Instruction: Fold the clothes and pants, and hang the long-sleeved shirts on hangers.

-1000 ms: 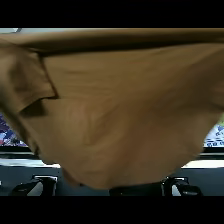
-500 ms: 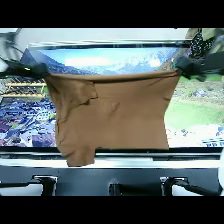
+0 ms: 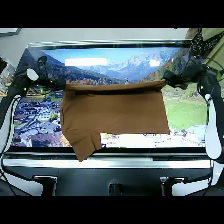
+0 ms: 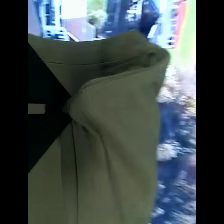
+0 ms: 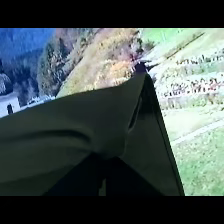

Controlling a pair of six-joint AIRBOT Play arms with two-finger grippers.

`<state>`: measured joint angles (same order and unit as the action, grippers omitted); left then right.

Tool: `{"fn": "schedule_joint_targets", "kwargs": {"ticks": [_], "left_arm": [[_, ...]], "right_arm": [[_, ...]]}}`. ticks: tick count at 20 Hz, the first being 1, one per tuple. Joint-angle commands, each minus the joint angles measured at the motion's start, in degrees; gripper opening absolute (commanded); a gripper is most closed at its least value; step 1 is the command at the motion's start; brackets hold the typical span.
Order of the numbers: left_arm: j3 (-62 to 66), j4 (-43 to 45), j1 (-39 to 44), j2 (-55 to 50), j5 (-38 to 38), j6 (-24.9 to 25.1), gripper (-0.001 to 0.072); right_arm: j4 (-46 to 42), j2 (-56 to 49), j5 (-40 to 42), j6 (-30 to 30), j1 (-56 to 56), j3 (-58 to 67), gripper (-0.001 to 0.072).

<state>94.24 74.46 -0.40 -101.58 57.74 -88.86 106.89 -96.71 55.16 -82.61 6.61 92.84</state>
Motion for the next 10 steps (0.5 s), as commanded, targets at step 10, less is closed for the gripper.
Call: {"fn": "schedule_joint_targets", "kwargs": {"ticks": [10], "left_arm": [[-0.52,-0.09,1.20,-3.74,18.69,0.35,0.0016]], "right_arm": [[-3.93,-4.39,13.81,-0.76,-0.04,0.00,0.0033]]}}
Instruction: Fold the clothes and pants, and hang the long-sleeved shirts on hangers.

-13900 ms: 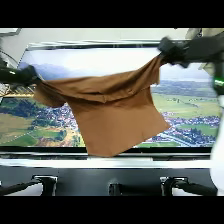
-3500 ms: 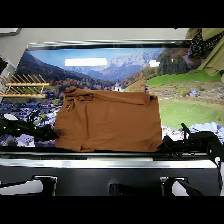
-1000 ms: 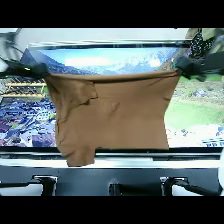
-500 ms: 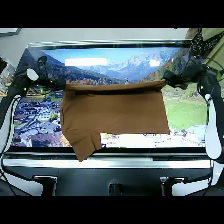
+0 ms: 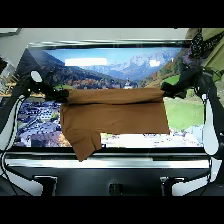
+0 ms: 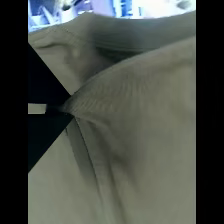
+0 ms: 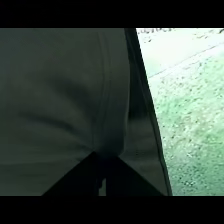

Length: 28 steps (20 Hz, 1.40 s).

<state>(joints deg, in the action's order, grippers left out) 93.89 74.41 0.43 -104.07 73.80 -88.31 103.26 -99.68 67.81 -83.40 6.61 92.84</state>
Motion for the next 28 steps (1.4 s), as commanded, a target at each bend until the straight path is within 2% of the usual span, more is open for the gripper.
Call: {"fn": "schedule_joint_targets", "kwargs": {"ticks": [1,6,7,8,9,10,11,12,13,16,21,25,28], "left_arm": [[-0.17,-0.09,0.39,-1.81,2.95,-0.33,0.0016],[-0.20,-0.09,0.37,-3.85,4.24,-0.81,0.0017],[-0.09,-0.07,0.37,-3.80,4.22,-0.79,0.0019],[-0.07,-0.02,0.26,-3.54,4.22,-0.79,0.0051],[0.09,-0.02,-0.07,-3.13,4.57,-0.79,0.0149],[0.96,0.28,-0.37,-2.71,6.01,-0.76,0.0283],[2.40,1.14,-0.68,-2.34,8.55,-0.68,0.0340],[3.69,2.71,-1.05,-1.81,11.52,-0.33,0.0340],[3.91,2.91,-2.05,-0.48,12.85,-0.98,0.0340],[-1.07,1.62,-6.05,6.38,13.25,-1.20,0.0340],[-31.58,-9.53,-16.63,25.86,8.63,1.07,0.0340],[-53.13,-17.05,-17.33,37.81,2.99,2.89,0.0340],[-61.42,-19.87,-17.09,40.17,-1.60,3.06,0.0340]], "right_arm": [[-0.26,-2.05,1.36,0.04,-0.02,0.00,0.0033],[-0.57,-4.02,2.36,0.07,-0.02,0.00,0.0037],[-1.07,-4.02,2.49,0.07,-0.02,0.00,0.0086],[-2.03,-3.93,2.99,0.07,-0.02,0.00,0.0163],[-3.93,-3.61,4.35,0.04,-0.02,0.00,0.0238],[-7.32,-2.97,6.21,0.07,-0.02,0.00,0.0282],[-11.23,-2.08,8.13,0.04,-0.02,0.00,0.0362],[-16.26,-0.87,10.10,0.02,-0.02,0.00,0.0426],[-19.58,0.44,11.21,0.92,0.50,-0.02,0.0424],[-18.40,5.90,11.10,0.70,4.81,-3.45,0.0422],[-2.91,18.38,7.43,-5.46,11.47,-22.60,0.0424],[2.54,25.49,4.11,-5.57,11.34,-32.98,0.0425],[4.63,26.95,3.93,-5.60,11.34,-34.51,0.0424]]}}
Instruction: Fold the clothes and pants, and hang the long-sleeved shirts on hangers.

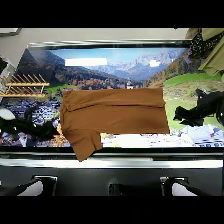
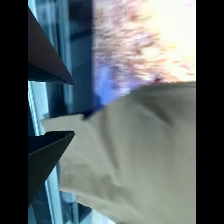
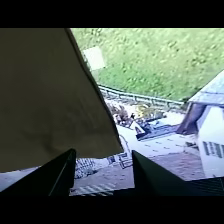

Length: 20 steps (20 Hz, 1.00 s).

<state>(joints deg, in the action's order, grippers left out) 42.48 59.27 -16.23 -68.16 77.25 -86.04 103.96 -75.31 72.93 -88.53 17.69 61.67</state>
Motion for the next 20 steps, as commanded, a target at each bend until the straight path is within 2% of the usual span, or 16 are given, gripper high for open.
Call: {"fn": "schedule_joint_targets", "kwargs": {"ticks": [1,4,12,20], "left_arm": [[-11.67,-6.45,-0.46,4.15,-6.91,2.08,0.0340],[-14.51,-12.31,0.13,4.11,-10.51,4.90,0.0340],[-14.82,-12.79,8.92,4.07,-17.90,5.07,0.0340],[-14.80,-12.81,13.22,2.14,-17.46,5.05,0.0340]], "right_arm": [[4.61,2.75,-1.16,-0.46,0.26,-3.34,0.0424],[6.29,2.78,-0.74,-0.44,0.26,-3.34,0.0423],[7.93,3.41,0.17,-0.44,0.26,-3.34,0.0422],[7.85,7.13,0.31,-0.50,0.26,-3.34,0.0422]]}}
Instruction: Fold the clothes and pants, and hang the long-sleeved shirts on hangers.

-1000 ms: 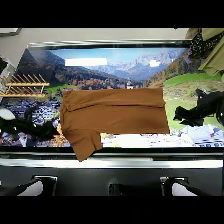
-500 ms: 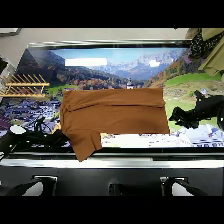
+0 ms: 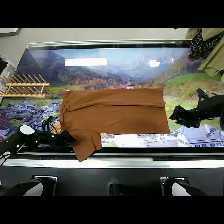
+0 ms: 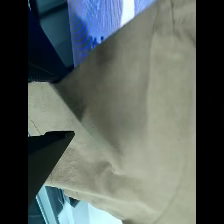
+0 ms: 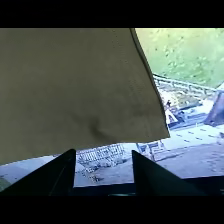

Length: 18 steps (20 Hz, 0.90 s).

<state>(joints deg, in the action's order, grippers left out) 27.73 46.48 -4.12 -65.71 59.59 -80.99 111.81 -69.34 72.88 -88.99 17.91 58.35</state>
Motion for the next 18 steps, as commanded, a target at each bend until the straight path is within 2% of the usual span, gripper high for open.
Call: {"fn": "schedule_joint_targets", "kwargs": {"ticks": [1,4,5,6,7,11,15,18], "left_arm": [[-0.04,0.00,1.11,-0.31,0.17,0.02,0.0334],[-0.04,0.00,1.11,-0.33,-0.33,0.02,0.0282],[-0.04,0.00,1.11,-0.31,-0.17,0.04,0.0103],[-0.04,0.00,1.11,-0.33,-0.11,0.07,0.0017],[-0.04,0.00,1.11,-0.31,-0.09,0.04,0.0016],[-0.04,0.00,1.11,-0.31,-0.07,0.04,0.0017],[-0.04,0.00,1.11,-0.31,-0.07,0.04,0.0016],[-0.04,0.00,1.11,-0.31,-0.07,0.04,0.0016]], "right_arm": [[0.00,1.49,0.35,-0.09,0.04,-0.02,0.0422],[0.07,2.10,0.68,-0.24,0.04,-0.02,0.0422],[0.37,2.40,1.03,-1.25,0.04,-0.02,0.0425],[1.16,2.93,1.84,-3.82,0.07,0.04,0.0454],[1.29,3.37,3.50,-6.03,0.07,0.48,0.0499],[0.76,3.76,5.01,-7.32,1.14,0.92,0.0505],[4.98,0.02,5.27,-7.74,12.35,0.90,0.0524],[5.40,-4.37,5.05,-8.04,15.04,0.31,0.0524]]}}
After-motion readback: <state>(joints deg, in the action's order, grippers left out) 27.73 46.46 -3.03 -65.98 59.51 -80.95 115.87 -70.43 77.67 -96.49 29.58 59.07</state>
